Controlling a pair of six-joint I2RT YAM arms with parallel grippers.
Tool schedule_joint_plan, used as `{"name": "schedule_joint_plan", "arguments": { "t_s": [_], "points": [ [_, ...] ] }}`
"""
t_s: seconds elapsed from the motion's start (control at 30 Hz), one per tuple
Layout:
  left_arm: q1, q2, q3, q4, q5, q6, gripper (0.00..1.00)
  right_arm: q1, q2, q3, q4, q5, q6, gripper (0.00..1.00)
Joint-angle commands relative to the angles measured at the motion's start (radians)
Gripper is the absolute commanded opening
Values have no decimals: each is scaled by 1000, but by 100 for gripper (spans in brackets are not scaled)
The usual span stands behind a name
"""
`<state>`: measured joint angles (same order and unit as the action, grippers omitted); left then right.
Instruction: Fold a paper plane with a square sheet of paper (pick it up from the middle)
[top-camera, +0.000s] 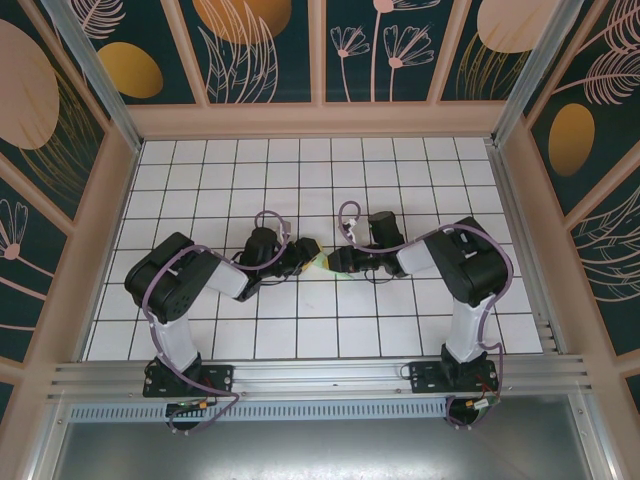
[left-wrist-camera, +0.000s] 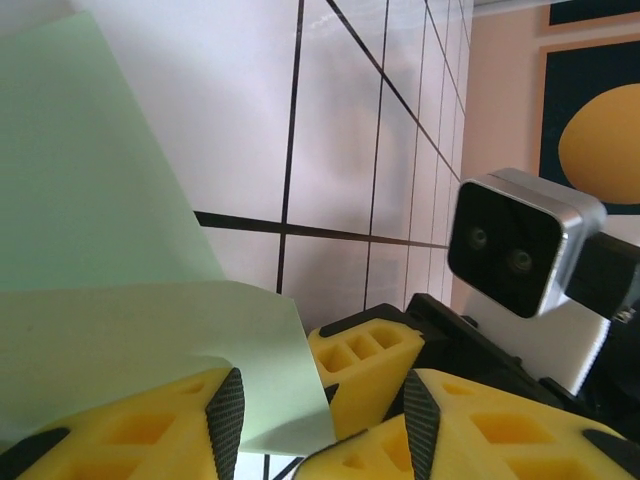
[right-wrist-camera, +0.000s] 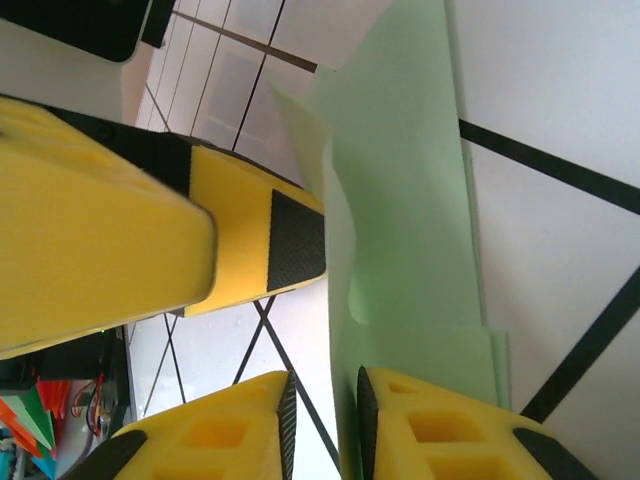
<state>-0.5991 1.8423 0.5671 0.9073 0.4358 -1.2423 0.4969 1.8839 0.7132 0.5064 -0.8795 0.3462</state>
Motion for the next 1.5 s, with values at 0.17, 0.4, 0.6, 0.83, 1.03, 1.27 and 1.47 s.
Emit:
{"name": "schedule_joint_plan", "arguments": {
  "t_s": [0.17,0.4,0.6,0.83,1.03,1.27,1.47],
  "points": [
    [-4,15,49,-88,-22,56,48,-7,-65,20,-139,34,-201,36],
    [-5,23,66,-140,-31,69,48,-6,-103,13,-186,148,-277,35],
    [-5,28,68,-145,-33,67,48,17,-97,18,-242,180,-344,32],
    [-4,29,77,-153,-25,71,47,45,-85,32,-274,224,-398,27],
    [-4,31,86,-169,-26,76,47,93,-99,24,-272,259,-452,23],
    [-3,29,88,-179,-28,78,47,99,-125,1,-242,251,-457,19],
    [-2,25,94,-184,-22,82,47,105,-95,14,-258,274,-461,17]
  ]
}}
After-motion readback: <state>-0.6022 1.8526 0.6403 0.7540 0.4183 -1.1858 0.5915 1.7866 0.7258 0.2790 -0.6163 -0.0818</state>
